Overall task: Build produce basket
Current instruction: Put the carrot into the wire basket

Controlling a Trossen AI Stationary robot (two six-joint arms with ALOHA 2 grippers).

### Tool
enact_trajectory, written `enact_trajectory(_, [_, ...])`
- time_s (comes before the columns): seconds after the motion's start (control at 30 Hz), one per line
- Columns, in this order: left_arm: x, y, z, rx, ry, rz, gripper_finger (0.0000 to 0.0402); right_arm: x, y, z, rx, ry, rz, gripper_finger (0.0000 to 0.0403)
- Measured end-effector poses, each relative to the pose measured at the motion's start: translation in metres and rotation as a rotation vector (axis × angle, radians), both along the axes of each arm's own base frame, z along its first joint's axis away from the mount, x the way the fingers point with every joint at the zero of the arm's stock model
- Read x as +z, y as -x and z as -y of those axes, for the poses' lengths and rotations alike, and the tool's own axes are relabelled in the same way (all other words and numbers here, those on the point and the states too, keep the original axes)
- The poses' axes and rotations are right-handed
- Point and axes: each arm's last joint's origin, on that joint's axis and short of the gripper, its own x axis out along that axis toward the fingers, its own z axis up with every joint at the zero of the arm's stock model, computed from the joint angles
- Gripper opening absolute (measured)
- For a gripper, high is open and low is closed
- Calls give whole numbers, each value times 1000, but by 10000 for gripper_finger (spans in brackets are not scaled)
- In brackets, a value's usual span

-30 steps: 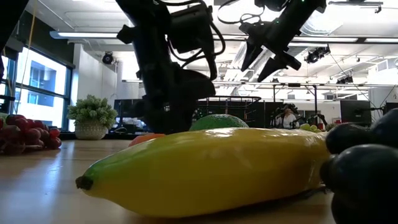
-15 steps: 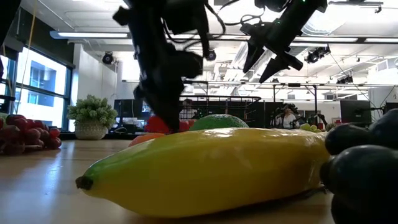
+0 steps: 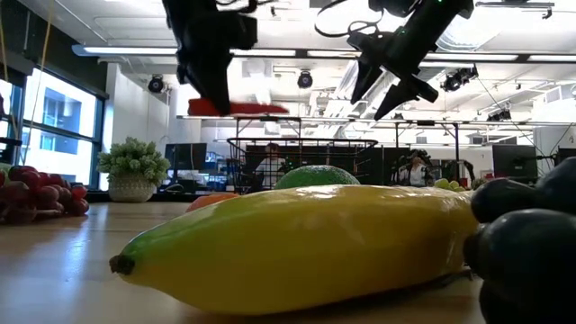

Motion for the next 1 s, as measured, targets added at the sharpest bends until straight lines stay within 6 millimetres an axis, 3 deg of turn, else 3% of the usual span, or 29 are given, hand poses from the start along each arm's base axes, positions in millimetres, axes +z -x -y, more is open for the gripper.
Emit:
enact_trajectory(0.23, [31, 21, -34, 157, -91, 146, 70, 0, 0, 0, -2, -1, 7, 261])
enact_trajectory(0.57, [51, 14, -82, 277, -181, 439, 71, 0, 0, 0, -5, 4, 6, 261])
enact_trajectory(0.7, [52, 13, -95, 103, -296, 394, 70, 0, 0, 0, -6, 5, 6, 261])
enact_trajectory(1.0, [35, 12, -122, -231, -521, 108, 73, 0, 0, 0, -4, 7, 4, 261])
